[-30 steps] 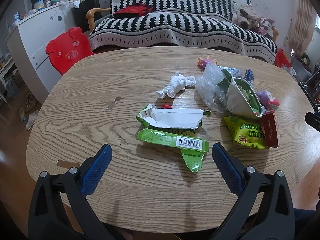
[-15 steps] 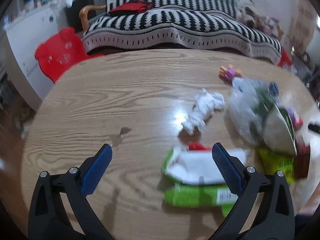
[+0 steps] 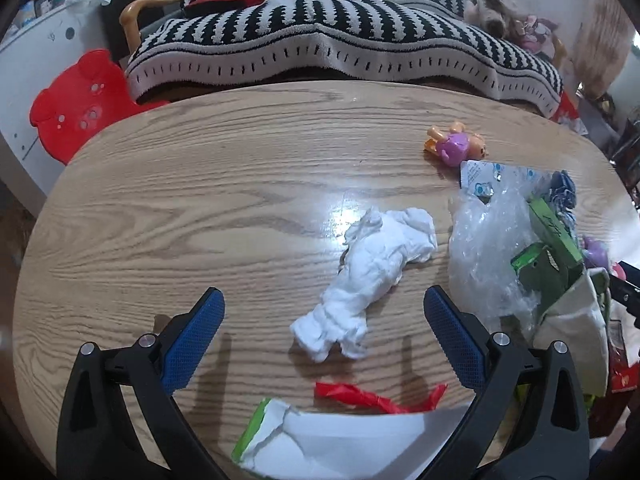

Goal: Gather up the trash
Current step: 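Grasp the white tissue with the left tool while the right tool grasps the pink toy, then carry tissue and toy to the black bin and open both tools, then grasp the green wrapper with the left tool while the right tool grasps the red box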

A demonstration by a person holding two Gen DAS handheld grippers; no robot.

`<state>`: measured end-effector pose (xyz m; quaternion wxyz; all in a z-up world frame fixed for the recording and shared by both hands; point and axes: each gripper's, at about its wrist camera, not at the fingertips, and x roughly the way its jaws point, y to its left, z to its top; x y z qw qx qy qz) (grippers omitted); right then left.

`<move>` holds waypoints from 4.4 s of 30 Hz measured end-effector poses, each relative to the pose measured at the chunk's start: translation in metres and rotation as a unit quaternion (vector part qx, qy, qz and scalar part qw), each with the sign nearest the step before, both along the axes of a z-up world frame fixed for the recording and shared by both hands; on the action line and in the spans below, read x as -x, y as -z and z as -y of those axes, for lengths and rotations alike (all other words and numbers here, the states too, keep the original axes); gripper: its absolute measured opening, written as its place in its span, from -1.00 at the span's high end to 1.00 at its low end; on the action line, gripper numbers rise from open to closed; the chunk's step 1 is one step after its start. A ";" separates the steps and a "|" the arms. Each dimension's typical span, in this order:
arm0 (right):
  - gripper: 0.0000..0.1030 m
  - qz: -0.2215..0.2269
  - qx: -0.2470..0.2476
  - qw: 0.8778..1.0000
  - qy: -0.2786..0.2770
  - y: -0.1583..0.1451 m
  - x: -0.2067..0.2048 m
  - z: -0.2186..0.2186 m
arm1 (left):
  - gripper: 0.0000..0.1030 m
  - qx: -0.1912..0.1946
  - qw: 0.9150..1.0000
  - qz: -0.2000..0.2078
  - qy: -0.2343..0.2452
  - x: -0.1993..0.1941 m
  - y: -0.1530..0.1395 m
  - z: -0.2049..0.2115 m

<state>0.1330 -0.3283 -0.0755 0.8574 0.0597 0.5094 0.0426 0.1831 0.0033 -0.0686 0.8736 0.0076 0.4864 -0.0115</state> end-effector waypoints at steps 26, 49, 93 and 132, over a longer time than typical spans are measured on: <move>-0.01 0.099 -0.071 0.989 -0.083 -0.097 0.116 -0.016 | 0.67 0.004 0.995 0.065 0.073 0.124 -0.084 0.010; -0.01 -0.055 -0.018 0.969 -0.238 0.013 0.296 -0.107 | 0.67 0.036 0.975 -0.102 0.194 0.344 0.031 0.073; -0.79 0.042 -0.060 0.977 -0.198 -0.041 0.281 -0.081 | -0.82 0.049 0.986 -0.018 0.159 0.325 -0.010 0.070; -0.83 -0.019 -0.215 0.976 -0.012 -0.033 0.100 -0.027 | -0.80 0.145 0.983 -0.032 -0.108 0.111 0.011 -0.014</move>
